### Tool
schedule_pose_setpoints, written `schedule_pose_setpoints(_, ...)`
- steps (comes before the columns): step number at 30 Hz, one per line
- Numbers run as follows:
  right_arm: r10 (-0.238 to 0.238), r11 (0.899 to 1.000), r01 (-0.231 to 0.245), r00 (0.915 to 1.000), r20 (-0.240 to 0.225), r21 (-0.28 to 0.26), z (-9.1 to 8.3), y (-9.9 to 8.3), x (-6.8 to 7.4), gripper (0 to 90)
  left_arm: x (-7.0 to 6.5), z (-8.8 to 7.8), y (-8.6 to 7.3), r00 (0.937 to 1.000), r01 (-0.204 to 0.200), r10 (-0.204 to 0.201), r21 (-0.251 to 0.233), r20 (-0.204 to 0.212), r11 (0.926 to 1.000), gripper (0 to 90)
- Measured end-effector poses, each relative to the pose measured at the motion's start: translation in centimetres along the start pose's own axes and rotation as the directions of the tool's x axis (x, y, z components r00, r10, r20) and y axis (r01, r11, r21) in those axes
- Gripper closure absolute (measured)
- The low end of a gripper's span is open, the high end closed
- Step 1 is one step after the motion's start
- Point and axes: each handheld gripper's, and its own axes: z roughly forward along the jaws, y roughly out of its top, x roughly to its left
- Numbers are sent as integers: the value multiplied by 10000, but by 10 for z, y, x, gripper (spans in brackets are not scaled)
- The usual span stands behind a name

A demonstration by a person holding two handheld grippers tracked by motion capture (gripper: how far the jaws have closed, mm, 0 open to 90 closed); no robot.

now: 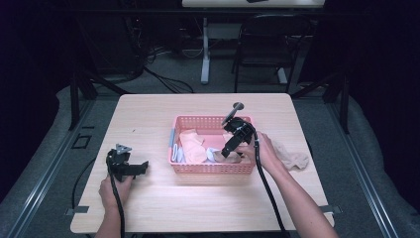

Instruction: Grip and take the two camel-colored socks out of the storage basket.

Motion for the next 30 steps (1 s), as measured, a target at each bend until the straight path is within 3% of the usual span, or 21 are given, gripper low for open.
schedule_pose_setpoints(3, 25, 9994, -26, 10000, 23, 341, 8, 0, -2, 23, 0, 0, 0, 10000, -5, 5, 2, -3, 10000, 0)
schedule_pose_setpoints(7, -75, 9964, 91, 9998, -183, 846, 19, -2, -5, 104, 0, 0, 0, 10000, 6, -6, -2, -3, 10000, 0)
schedule_pose_setpoints(10, -221, 9922, 227, 9997, -65, 1224, 26, -5, -5, 155, 0, 0, 0, 10000, -3, 3, 3, 1, 10000, 0)
schedule_pose_setpoints(11, -198, 9925, 197, 9998, -2, 1208, 29, -6, -6, 185, 0, 0, 0, 10000, -5, 5, 3, -1, 10000, 0)
schedule_pose_setpoints(12, -144, 9900, 120, 9998, 160, 1402, 32, -6, -8, 272, 0, 0, 0, 10000, -4, 4, 4, -1, 10000, 0)
schedule_pose_setpoints(14, 64, 9914, -92, 9998, 214, 1304, 35, -8, -9, 289, 0, 0, 0, 10000, -5, 5, 5, 0, 10000, 0)
schedule_pose_setpoints(17, 6, 9887, -71, 9990, 436, 1499, 35, -7, -14, 396, 0, 0, 0, 10000, 0, 0, -1, 1, 10000, 0)
schedule_pose_setpoints(18, 187, 9916, -239, 9990, 418, 1272, 37, -8, -14, 434, 0, 0, 0, 10000, 6, -6, 0, -3, 10000, 0)
schedule_pose_setpoints(21, -23, 9872, -68, 9984, 569, 1593, 37, -5, -15, 544, 0, 0, 0, 10000, 0, 0, 1, 1, 10000, 0)
schedule_pose_setpoints(30, -204, 9840, 76, 9973, 700, 1781, 41, 0, -10, 796, 0, 0, 0, 10000, -2, 2, 2, 0, 10000, 0)
